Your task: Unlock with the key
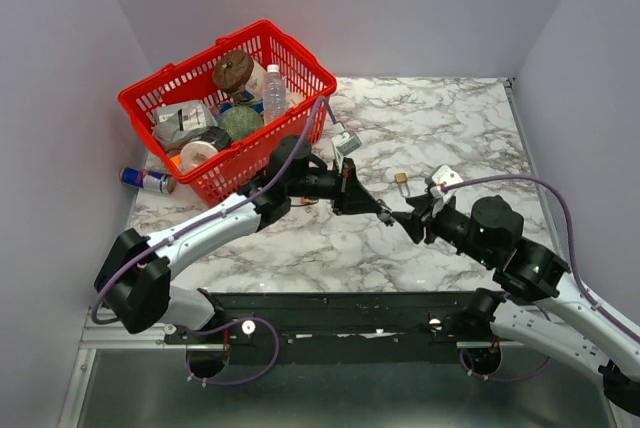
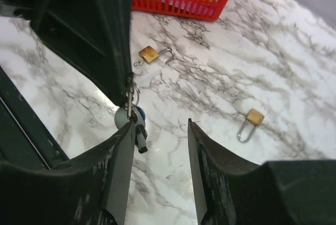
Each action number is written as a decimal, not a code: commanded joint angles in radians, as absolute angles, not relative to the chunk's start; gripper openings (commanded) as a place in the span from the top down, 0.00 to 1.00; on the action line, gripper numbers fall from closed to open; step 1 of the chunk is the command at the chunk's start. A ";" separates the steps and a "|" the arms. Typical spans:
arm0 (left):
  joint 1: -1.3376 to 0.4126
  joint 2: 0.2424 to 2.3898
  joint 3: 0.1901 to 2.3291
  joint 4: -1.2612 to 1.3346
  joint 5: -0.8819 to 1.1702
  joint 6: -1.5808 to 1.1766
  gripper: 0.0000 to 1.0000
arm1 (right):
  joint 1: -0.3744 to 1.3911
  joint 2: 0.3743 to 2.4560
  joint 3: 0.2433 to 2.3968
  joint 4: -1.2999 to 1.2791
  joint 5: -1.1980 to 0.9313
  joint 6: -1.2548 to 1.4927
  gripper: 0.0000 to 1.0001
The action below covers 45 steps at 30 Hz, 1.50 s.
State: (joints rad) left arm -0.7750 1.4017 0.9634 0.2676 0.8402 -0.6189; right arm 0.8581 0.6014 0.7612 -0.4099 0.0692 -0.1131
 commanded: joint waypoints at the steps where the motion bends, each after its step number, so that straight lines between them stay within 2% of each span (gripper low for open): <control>1: -0.781 1.301 0.925 0.207 0.675 -0.459 1.00 | 0.857 0.571 0.727 -0.311 0.228 0.309 0.47; 2: -0.781 1.292 0.920 0.201 0.657 -0.448 1.00 | 0.859 0.571 0.729 -0.304 0.251 0.468 0.47; 5: -0.784 1.263 0.917 0.152 0.563 -0.382 1.00 | 0.857 0.554 0.694 -0.229 0.220 0.718 0.47; 8: -0.799 1.241 0.928 0.085 0.444 -0.325 1.00 | 0.859 0.532 0.626 -0.091 0.204 0.904 0.48; 11: -0.818 1.230 0.930 0.043 0.361 -0.295 1.00 | 0.857 0.532 0.568 -0.009 0.176 0.955 0.49; 21: -0.825 1.218 0.917 0.071 0.389 -0.330 1.00 | 0.859 0.620 0.606 -0.009 0.187 0.931 0.53; 29: -0.825 1.223 0.923 0.077 0.439 -0.334 1.00 | 0.857 0.643 0.664 -0.075 0.281 0.756 0.54; 37: -0.825 1.233 0.930 0.077 0.475 -0.330 1.00 | 0.859 0.735 0.773 -0.164 0.223 0.641 0.53; 45: -0.825 1.255 0.957 0.040 0.525 -0.295 1.00 | 0.856 0.845 0.923 -0.366 0.135 0.540 0.54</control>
State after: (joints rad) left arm -0.8204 1.2446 0.9325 0.0601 0.4808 -0.3325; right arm 0.8577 0.8154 0.8490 -0.2337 0.1909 0.6159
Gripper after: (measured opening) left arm 0.010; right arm 0.467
